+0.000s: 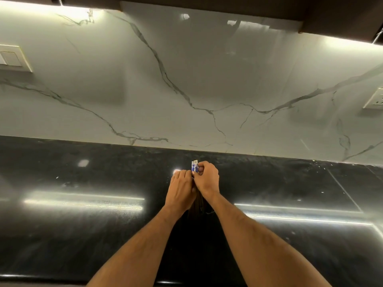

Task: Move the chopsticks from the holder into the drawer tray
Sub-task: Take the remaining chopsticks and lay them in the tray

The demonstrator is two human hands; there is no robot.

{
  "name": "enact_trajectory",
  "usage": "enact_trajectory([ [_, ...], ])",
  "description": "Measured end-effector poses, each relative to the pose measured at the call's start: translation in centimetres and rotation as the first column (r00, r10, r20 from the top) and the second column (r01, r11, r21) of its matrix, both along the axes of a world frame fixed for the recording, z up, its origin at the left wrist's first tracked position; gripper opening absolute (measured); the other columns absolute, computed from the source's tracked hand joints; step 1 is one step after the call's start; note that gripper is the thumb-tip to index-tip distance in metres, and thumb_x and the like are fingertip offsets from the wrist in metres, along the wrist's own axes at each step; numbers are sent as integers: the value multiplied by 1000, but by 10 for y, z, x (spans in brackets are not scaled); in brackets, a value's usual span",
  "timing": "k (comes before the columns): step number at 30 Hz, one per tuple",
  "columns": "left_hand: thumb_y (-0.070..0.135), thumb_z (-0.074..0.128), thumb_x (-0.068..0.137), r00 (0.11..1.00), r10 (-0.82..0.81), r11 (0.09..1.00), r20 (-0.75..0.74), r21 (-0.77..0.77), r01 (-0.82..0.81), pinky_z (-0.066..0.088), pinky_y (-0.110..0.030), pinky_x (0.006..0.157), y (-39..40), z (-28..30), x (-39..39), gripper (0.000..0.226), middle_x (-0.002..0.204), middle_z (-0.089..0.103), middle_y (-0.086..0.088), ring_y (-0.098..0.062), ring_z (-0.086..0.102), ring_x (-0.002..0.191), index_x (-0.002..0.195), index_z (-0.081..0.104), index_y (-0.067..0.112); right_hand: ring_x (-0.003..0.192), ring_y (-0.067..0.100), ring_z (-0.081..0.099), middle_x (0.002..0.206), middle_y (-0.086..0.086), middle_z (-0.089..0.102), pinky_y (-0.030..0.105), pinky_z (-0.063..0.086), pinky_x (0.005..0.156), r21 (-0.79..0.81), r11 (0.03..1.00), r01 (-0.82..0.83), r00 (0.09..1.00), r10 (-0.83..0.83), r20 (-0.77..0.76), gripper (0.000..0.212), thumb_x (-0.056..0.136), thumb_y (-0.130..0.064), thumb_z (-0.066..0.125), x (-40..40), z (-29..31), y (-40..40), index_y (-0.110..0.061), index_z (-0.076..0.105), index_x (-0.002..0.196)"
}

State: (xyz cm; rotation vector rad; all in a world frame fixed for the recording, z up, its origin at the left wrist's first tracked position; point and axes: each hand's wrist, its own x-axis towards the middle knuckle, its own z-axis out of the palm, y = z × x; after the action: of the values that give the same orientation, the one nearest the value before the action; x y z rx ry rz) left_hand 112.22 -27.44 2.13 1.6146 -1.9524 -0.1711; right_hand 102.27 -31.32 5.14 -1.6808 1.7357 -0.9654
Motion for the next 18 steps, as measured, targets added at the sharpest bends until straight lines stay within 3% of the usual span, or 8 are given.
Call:
enact_trajectory([
  [6,32,26,92,995,2,1000,-104,-16,-4,50,-39,85,-1,-4,1,35,89,61,-3,-17,54,80,94,56,15,77,14,63,85,3,67,15,45,60,55,998,-32,995,36,-90,5,91,-11,70,7,6,-2,-12,65,91],
  [8,37,24,92,989,10,1000,-151,-16,-12,50,-38,84,-1,-6,2,38,89,62,-2,-16,54,80,93,56,15,73,11,59,84,4,66,13,38,54,81,996,-38,993,46,-107,9,92,-10,67,9,6,-3,-13,61,87],
  [14,20,46,98,981,17,1000,-193,-4,-18,50,-34,86,-4,-12,8,9,93,61,2,-11,53,83,95,55,20,72,9,55,96,7,69,12,34,50,107,994,-20,990,34,-135,10,94,-15,68,12,7,-2,-9,65,100],
  [18,15,54,98,987,9,998,-159,-52,-17,51,-33,90,-2,-12,9,12,102,66,-2,-13,59,92,106,62,13,80,13,58,106,9,70,13,34,51,133,991,1,990,18,-139,18,95,-15,66,13,7,-1,-6,65,111],
])
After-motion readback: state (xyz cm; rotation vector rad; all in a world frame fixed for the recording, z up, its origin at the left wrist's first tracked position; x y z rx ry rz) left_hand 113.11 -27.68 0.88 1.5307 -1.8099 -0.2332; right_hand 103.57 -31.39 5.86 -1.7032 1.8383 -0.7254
